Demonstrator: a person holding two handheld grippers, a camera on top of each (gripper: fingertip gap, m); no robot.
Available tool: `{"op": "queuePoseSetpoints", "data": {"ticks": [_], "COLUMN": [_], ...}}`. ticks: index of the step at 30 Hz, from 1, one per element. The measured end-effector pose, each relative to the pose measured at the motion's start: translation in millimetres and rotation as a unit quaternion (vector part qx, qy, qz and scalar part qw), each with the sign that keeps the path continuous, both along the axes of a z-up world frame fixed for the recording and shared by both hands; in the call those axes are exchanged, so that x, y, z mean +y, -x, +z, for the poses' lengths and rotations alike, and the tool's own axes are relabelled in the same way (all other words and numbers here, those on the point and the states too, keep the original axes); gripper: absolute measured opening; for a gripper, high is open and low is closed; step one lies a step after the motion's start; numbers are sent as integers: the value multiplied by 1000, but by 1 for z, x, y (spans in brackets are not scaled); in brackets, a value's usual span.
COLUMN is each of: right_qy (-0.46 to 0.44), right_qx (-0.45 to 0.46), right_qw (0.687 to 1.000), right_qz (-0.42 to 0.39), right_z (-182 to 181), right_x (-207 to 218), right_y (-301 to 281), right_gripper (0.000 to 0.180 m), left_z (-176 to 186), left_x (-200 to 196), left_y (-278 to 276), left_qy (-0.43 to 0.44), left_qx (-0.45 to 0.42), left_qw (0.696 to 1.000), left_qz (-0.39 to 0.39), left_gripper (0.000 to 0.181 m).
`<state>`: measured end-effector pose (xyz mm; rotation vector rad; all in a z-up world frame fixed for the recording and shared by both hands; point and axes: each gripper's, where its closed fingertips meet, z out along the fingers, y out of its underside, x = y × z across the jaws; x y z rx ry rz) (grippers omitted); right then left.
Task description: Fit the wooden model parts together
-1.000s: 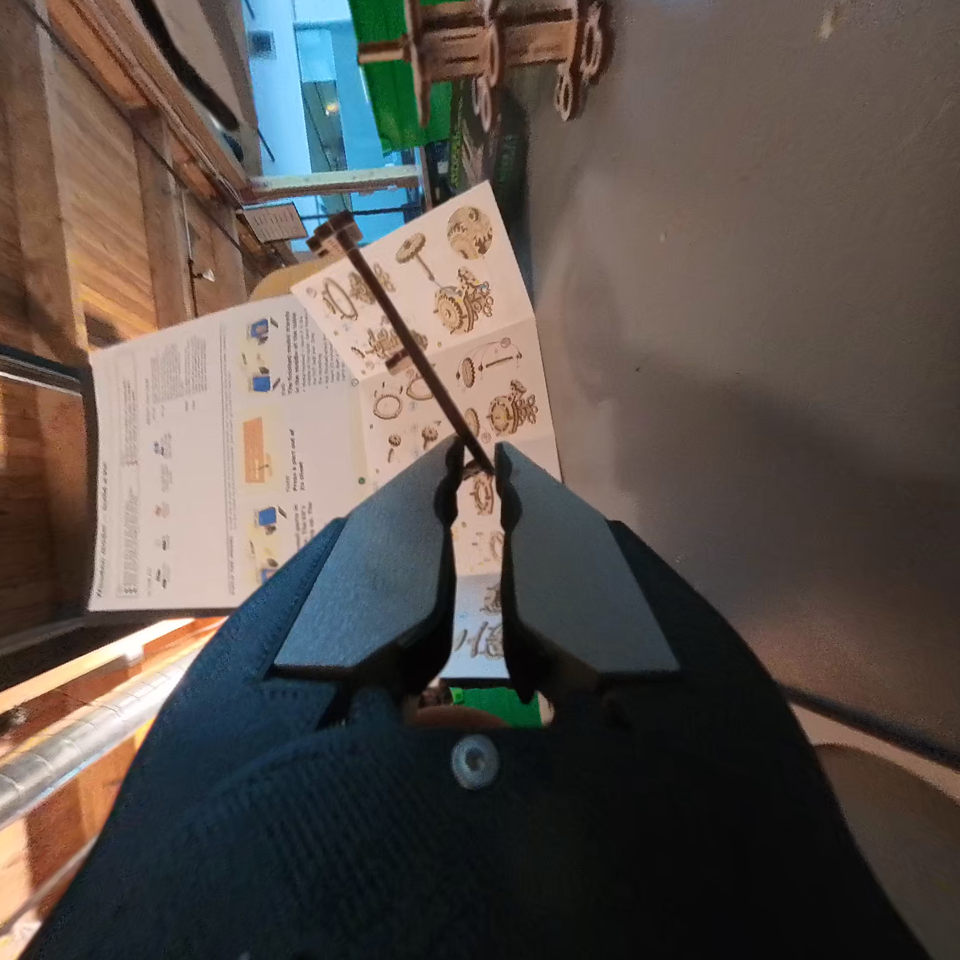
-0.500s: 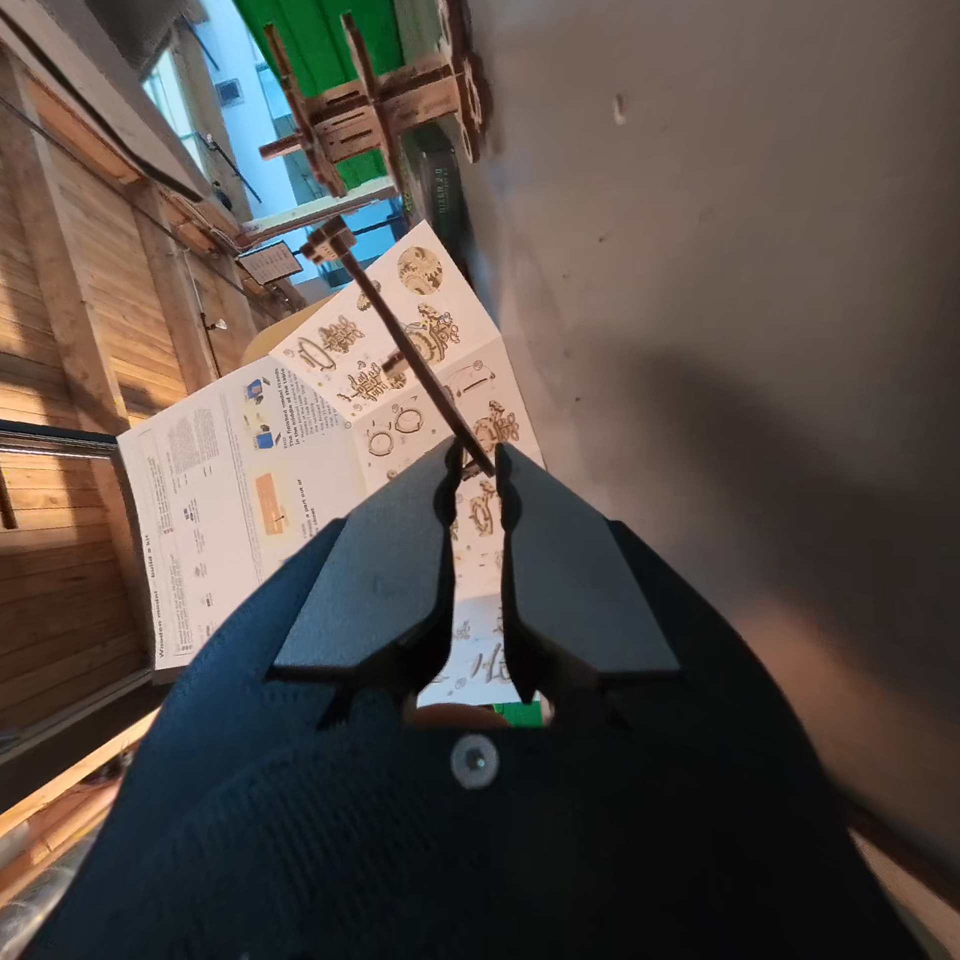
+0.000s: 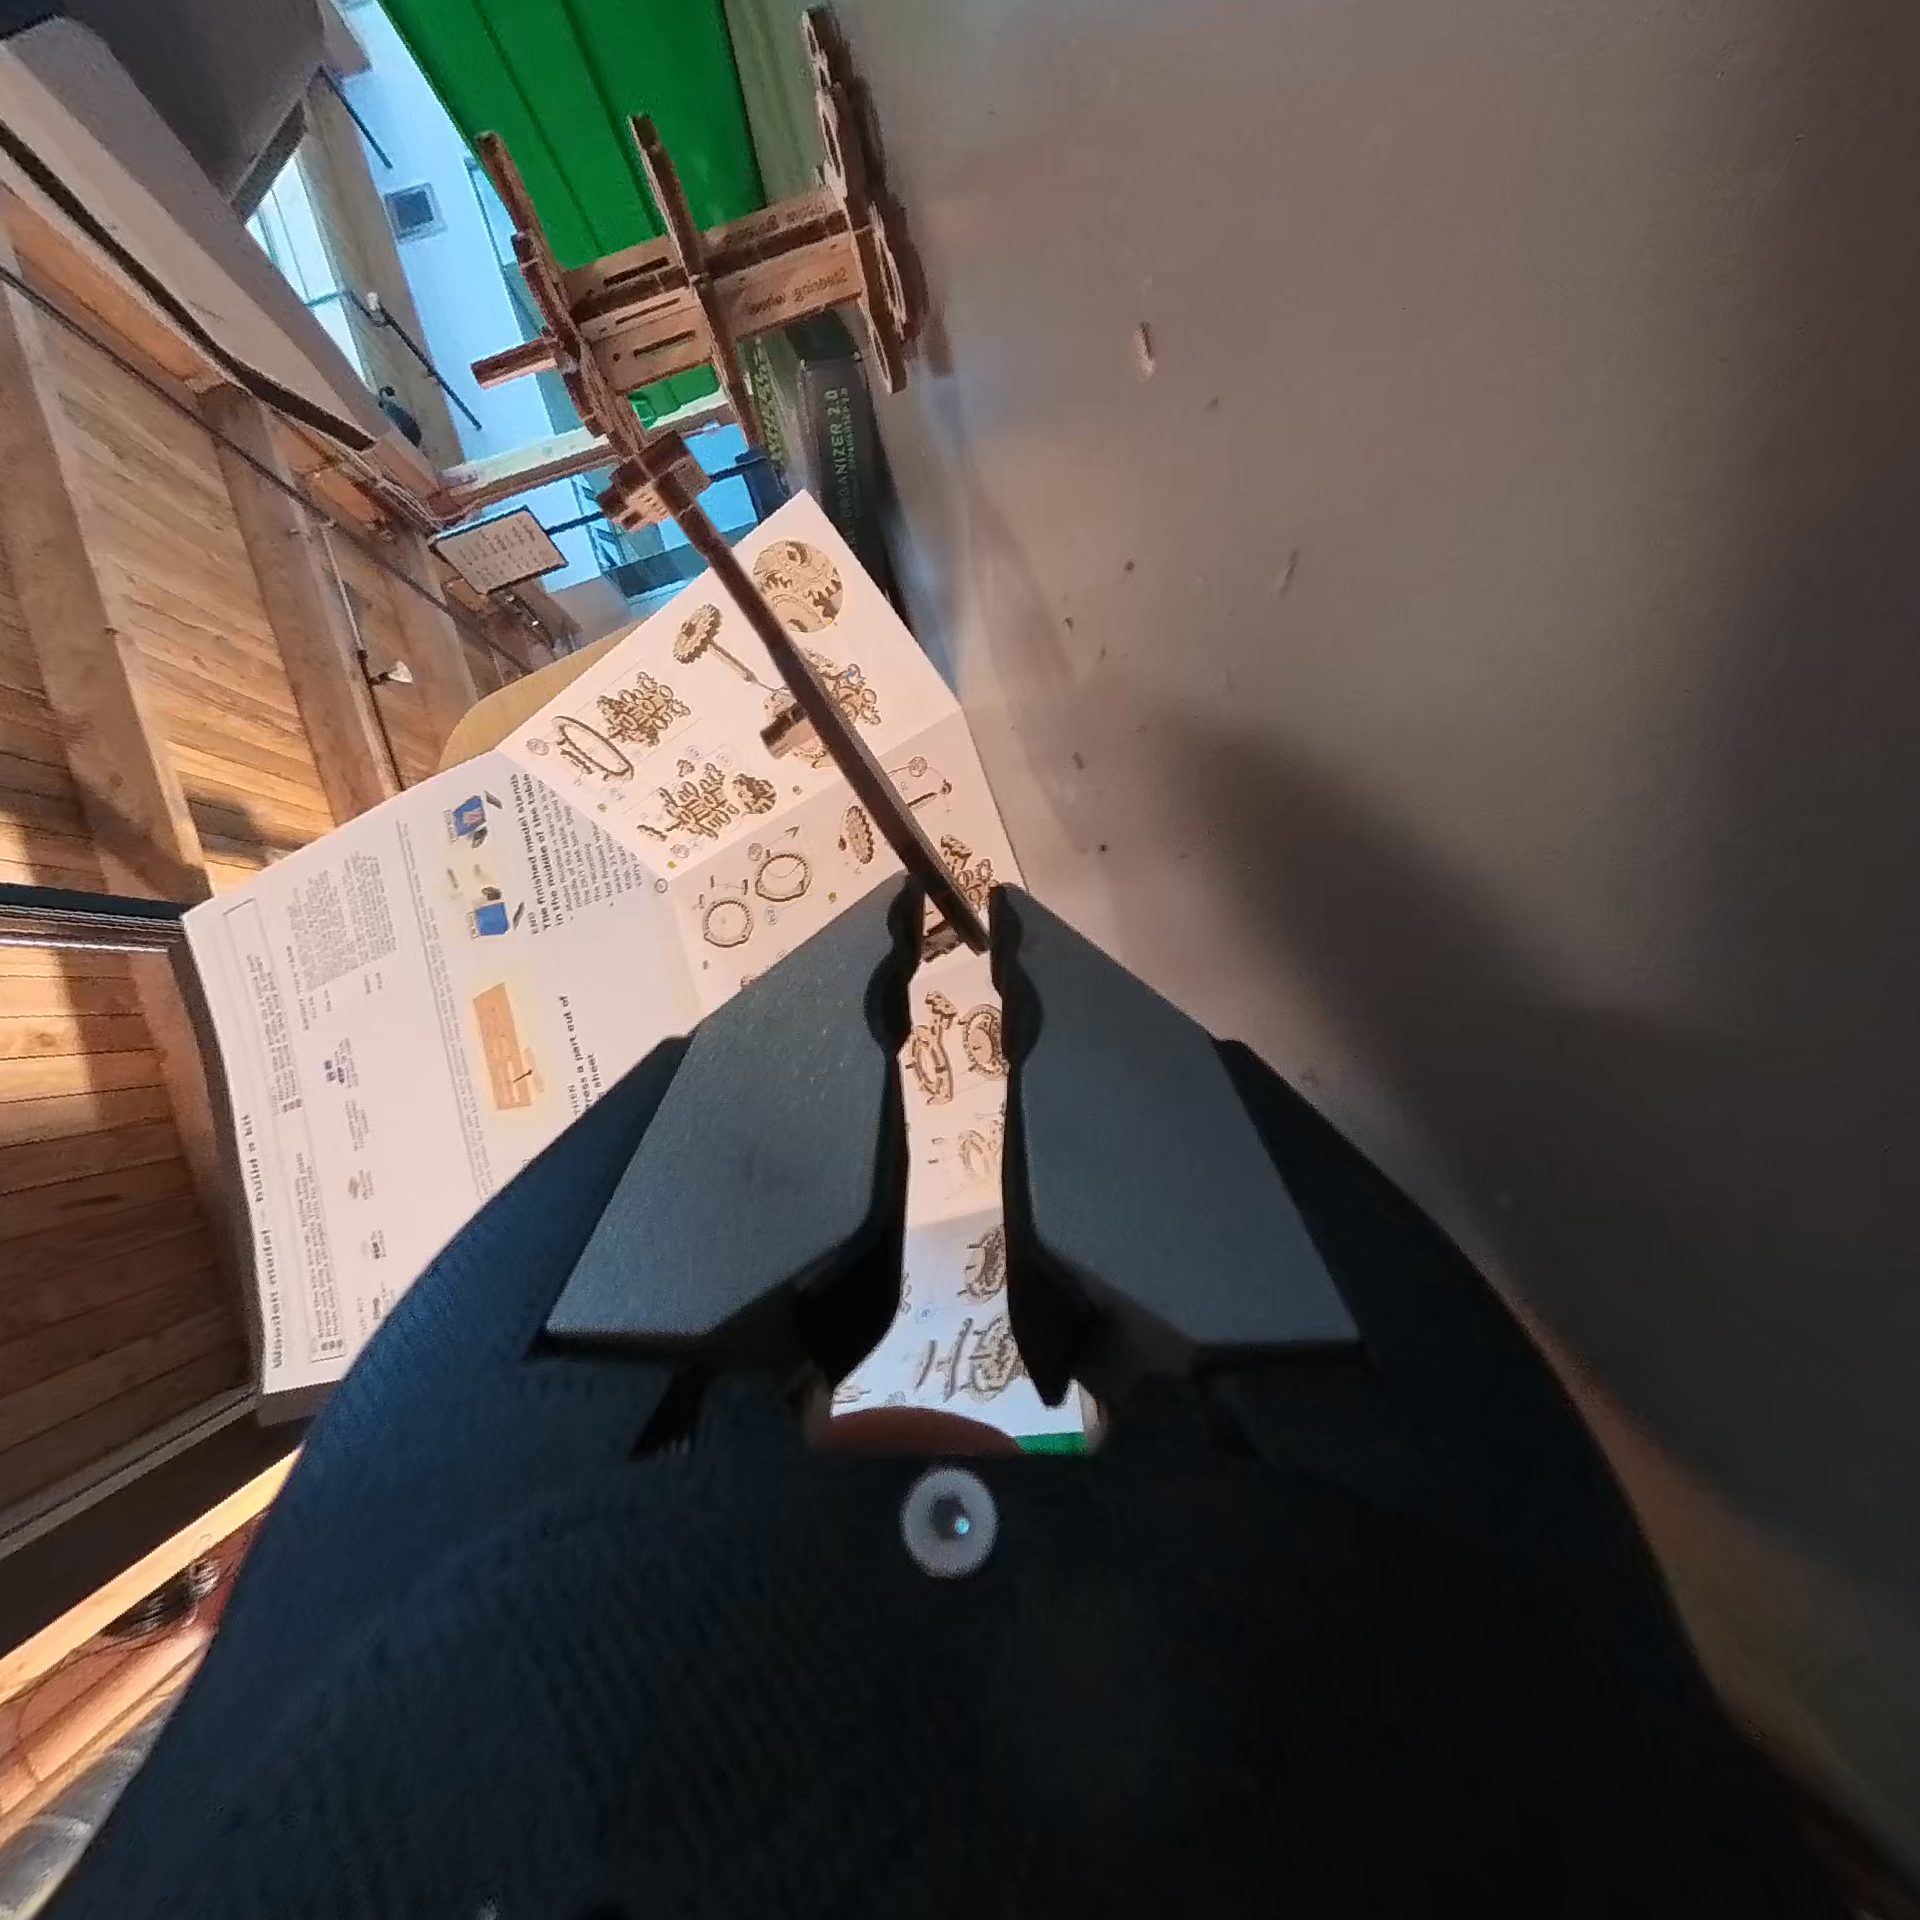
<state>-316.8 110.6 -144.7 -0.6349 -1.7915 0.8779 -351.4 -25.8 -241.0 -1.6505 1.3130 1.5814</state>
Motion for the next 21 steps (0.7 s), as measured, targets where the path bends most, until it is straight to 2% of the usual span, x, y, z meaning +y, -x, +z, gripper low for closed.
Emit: {"op": "queuePoseSetpoints", "data": {"ticks": [11,21], "right_qy": [-2,-4], "right_qx": [-3,-5], "right_qw": [1000,1000], "right_qz": [-3,-2], "right_z": [-3,-4], "right_x": [1,-1], "right_y": [2,2], "right_gripper": [12,12], "left_z": [-8,-7], "left_x": [-1,-3], "left_y": [-4,-5], "left_qy": [19,18], "left_qx": [-30,-66], "left_qw": [999,998], "left_qz": [-1,0], "left_gripper": [9,0]}}
